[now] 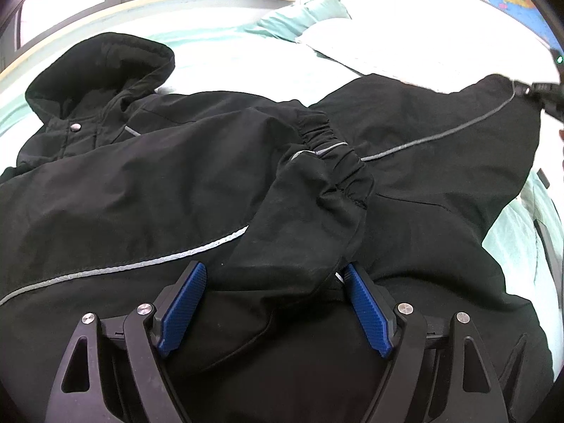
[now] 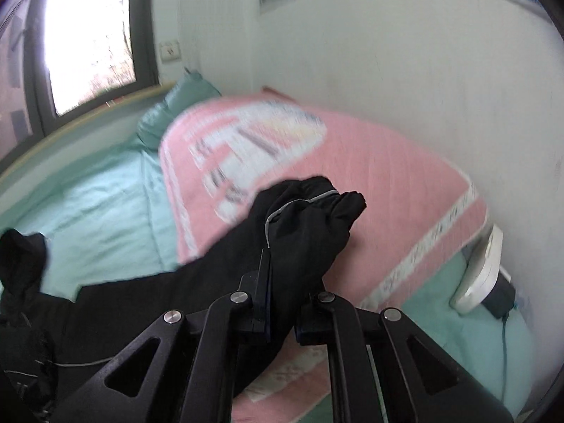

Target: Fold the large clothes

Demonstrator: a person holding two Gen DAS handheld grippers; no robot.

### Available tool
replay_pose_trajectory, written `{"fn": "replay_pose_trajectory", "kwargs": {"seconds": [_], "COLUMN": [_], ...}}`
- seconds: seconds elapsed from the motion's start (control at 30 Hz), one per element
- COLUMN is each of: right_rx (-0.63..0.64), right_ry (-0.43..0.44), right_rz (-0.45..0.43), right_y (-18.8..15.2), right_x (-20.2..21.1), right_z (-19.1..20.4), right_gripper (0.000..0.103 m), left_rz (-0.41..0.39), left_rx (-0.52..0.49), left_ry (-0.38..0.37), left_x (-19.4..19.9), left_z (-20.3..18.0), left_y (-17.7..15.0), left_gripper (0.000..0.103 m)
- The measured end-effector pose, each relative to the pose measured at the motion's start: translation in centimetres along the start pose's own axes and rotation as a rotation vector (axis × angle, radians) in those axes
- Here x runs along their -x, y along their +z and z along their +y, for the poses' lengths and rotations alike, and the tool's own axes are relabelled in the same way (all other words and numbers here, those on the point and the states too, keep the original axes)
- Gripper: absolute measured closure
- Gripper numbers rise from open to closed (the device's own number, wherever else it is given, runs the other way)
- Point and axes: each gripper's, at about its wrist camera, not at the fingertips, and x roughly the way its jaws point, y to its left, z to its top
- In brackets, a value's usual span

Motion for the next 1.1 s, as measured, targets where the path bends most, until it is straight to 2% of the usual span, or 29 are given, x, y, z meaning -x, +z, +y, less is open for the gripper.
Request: {"fn": "replay_pose_trajectory", "kwargs": {"seconds": [0.1, 0.17, 0.3, 0.4, 0.5, 0.57, 0.63, 0.73, 0.9, 0.93, 1.03, 1.1], "right_rx": [-0.027, -0.021, 0.021, 0.106, 0.197, 0.242, 0.315, 0.444, 0.594, 0.644, 0.721, 0.750], "right_ry": [0.008, 0.035, 0.205, 0.329, 0.453, 0.536, 0.598, 0.667, 0.731, 0.734, 0.785, 0.810], "right_rz": [0.088, 0.082, 0.064, 0.071, 0.073, 0.075, 0.065, 0.071, 0.128, 0.158, 0.228, 0.275], "right_y": [-1.4, -1.8, -1.2, -0.7, -0.8, -1.4, -2.8, -6.4, -13.6, -15.8, -20.6, -23.5], "right_x": [-2.4, -1.9, 1.7, 5.1, 8.8, 11.0, 13.4, 16.6, 19.3, 19.8, 20.4, 20.0], "right_z": [-1.0, -1.2, 0.9, 5.0, 11.2, 15.4, 20.5, 29.5, 40.9, 43.8, 49.0, 52.1], "right_gripper": [0.091, 0.091, 0.091, 0.091, 0.091, 0.091, 0.091, 0.091, 0.091, 0.091, 0.091, 0.091], "left_rz": [0.000, -0.003, -0.011, -0.056, -0.112, -0.125, -0.103, -0.093, -0.143, -0.152, -0.184, -0.196], "left_rx": [0.002, 0.005, 0.020, 0.078, 0.094, 0.099, 0.112, 0.162, 0.276, 0.288, 0.288, 0.297], "left_ry": [-0.002, -0.003, -0.012, -0.046, -0.040, 0.025, 0.133, 0.254, 0.272, 0.262, 0.178, 0.156], "left_x": [0.0, 0.2, 1.1, 4.9, 11.5, 15.1, 18.0, 20.9, 25.4, 26.1, 28.0, 28.7], "left_z": [0.0, 0.0, 0.3, 1.4, 3.2, 4.8, 6.9, 9.8, 14.0, 14.5, 15.6, 16.4], "left_y": [0.0, 0.0, 0.2, 0.9, 1.2, 0.5, -0.7, -3.4, -8.2, -8.9, -10.4, -11.2], "left_gripper": [0.021, 0.021, 0.021, 0.021, 0.021, 0.021, 0.021, 0.021, 0.021, 0.021, 0.021, 0.021]}}
